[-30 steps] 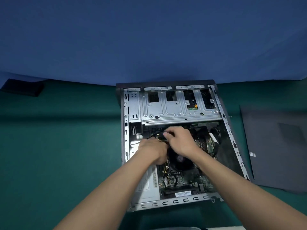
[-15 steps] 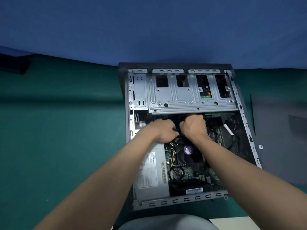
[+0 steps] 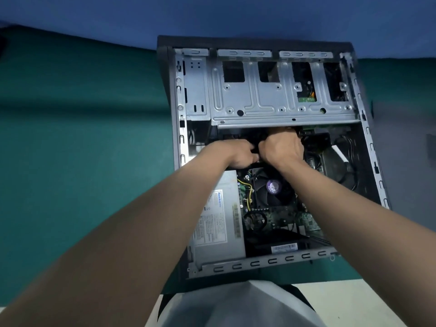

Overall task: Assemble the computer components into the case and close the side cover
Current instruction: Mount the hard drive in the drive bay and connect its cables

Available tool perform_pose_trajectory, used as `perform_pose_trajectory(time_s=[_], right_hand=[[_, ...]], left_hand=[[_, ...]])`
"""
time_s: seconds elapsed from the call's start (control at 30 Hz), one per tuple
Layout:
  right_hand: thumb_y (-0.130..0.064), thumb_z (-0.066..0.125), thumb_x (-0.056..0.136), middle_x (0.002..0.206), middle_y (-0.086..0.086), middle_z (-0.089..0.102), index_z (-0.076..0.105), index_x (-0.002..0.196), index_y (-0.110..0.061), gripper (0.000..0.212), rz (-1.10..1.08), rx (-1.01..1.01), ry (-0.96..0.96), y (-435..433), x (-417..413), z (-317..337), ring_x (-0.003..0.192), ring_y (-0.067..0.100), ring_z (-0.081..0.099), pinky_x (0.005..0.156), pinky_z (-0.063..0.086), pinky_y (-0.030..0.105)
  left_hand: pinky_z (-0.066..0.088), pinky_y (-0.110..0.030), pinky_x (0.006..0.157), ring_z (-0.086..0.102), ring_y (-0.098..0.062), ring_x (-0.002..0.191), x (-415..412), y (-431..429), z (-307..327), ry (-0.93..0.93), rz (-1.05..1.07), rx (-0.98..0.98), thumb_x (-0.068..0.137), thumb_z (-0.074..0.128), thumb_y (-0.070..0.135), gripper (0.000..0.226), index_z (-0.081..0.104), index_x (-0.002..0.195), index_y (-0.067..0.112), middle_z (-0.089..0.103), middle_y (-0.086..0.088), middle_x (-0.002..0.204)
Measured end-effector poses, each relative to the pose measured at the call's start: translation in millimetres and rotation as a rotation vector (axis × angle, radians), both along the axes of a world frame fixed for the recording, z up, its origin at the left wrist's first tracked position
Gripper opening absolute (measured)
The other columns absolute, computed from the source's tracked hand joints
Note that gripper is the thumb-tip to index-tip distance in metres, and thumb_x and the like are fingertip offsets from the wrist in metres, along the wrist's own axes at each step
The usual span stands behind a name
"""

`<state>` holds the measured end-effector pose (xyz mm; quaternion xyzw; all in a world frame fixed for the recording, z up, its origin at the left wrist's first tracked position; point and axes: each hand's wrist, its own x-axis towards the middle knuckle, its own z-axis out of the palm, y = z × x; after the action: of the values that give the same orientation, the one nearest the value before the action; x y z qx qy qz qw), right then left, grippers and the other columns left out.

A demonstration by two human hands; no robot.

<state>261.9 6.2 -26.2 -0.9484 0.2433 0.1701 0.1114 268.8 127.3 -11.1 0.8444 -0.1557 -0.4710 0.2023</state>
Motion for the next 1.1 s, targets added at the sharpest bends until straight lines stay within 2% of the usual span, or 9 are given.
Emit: perform_pose_trajectory(time_s=[0.23, 0.47, 0.63, 0.8, 0.97, 1.1], right_hand=[[-0.023, 0.058, 0.079, 0.107, 0.02, 0.065, 0.065, 0.097, -0.007, 0.025, 0.071, -0.015, -0.032, -3, 1, -5, 0.101, 0.039, 0.061, 0.072, 0.036, 0.031], [-0.021, 0.056, 0.082, 0.118, 0.017, 0.062, 0.063, 0.111, -0.009, 0.032, 0.172, -0.1, 0.022, 1, 6, -1, 0.109, 0.038, 0.059, 0.078, 0.041, 0.034], [-0.018, 0.052, 0.088, 0.118, 0.016, 0.062, 0.062, 0.113, -0.012, 0.028, 0.271, -0.159, 0.034, 6, 8, -1, 0.108, 0.038, 0.059, 0.075, 0.039, 0.034], [-0.02, 0.045, 0.095, 0.131, 0.017, 0.055, 0.054, 0.127, -0.012, 0.034, 0.296, -0.144, 0.052, 9, 13, 3, 0.118, 0.041, 0.052, 0.089, 0.045, 0.044], [-0.006, 0.045, 0.093, 0.124, 0.023, 0.057, 0.054, 0.122, -0.002, 0.032, 0.428, -0.142, 0.033, 5, 10, 7, 0.109, 0.044, 0.055, 0.082, 0.047, 0.044], [-0.006, 0.045, 0.092, 0.128, 0.023, 0.054, 0.051, 0.126, -0.004, 0.035, 0.492, -0.139, 0.077, 3, 12, 8, 0.112, 0.044, 0.053, 0.084, 0.047, 0.045]], left_hand=[[0.018, -0.036, 0.116, 0.021, -0.025, 0.146, 1, -1, -5, -0.012, -0.027, 0.012, 0.104, 0.034, 0.044, 0.054, 0.029, 0.152, 0.019, 0.023, -0.006, 0.16], [0.021, -0.037, 0.115, 0.023, -0.027, 0.146, 1, -1, -3, -0.024, -0.061, 0.015, 0.105, 0.032, 0.04, 0.052, 0.031, 0.152, 0.017, 0.024, -0.006, 0.159], [0.026, -0.037, 0.113, 0.03, -0.029, 0.142, 1, -2, -5, -0.021, -0.054, 0.017, 0.105, 0.033, 0.037, 0.05, 0.037, 0.148, 0.013, 0.031, -0.009, 0.156], [0.022, -0.038, 0.115, 0.026, -0.029, 0.144, 2, -1, -6, -0.001, -0.055, 0.015, 0.105, 0.032, 0.039, 0.052, 0.034, 0.15, 0.014, 0.027, -0.008, 0.158], [0.02, -0.039, 0.116, 0.023, -0.028, 0.145, 3, -2, -6, -0.001, -0.064, 0.012, 0.105, 0.031, 0.041, 0.053, 0.031, 0.151, 0.014, 0.025, -0.009, 0.159], [0.019, -0.039, 0.117, 0.021, -0.028, 0.146, 3, -1, -5, 0.009, -0.05, 0.005, 0.105, 0.031, 0.042, 0.054, 0.029, 0.152, 0.016, 0.022, -0.007, 0.16]])
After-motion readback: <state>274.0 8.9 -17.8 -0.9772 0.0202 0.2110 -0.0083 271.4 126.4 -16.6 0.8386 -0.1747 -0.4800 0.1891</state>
